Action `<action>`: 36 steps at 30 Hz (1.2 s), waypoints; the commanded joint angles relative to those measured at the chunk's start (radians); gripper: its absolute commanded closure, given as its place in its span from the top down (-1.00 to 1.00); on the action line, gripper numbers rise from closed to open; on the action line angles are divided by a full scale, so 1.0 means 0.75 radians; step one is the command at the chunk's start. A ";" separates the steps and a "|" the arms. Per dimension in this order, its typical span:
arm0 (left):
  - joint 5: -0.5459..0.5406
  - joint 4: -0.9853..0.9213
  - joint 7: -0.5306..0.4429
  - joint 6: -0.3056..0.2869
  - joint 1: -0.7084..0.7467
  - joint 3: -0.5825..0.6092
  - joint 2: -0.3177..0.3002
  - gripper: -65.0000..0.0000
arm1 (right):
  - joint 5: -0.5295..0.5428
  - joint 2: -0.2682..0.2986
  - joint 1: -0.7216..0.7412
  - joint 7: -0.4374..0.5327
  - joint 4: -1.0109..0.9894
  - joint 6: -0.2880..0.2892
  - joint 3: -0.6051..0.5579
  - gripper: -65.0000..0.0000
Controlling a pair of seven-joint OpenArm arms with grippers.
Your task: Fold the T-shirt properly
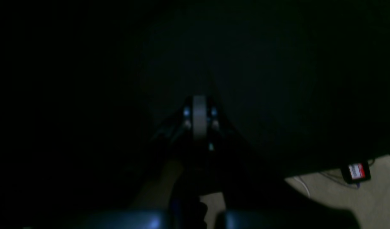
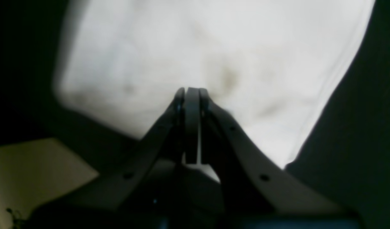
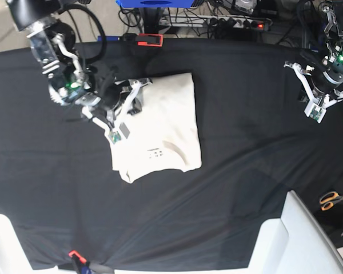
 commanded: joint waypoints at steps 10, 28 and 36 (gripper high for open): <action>-0.008 0.017 -0.019 0.008 0.023 -0.010 -0.025 -1.00 | 0.004 0.009 0.158 0.090 -0.215 -0.003 0.008 -1.00; -0.008 0.027 -0.299 0.002 0.209 0.136 0.038 -1.00 | -0.006 0.134 0.123 0.097 -0.029 -0.009 0.010 -1.00; -0.010 0.060 -0.805 0.006 0.610 0.203 0.092 -1.00 | -0.370 0.183 -0.497 0.228 0.501 -0.009 0.305 -0.99</action>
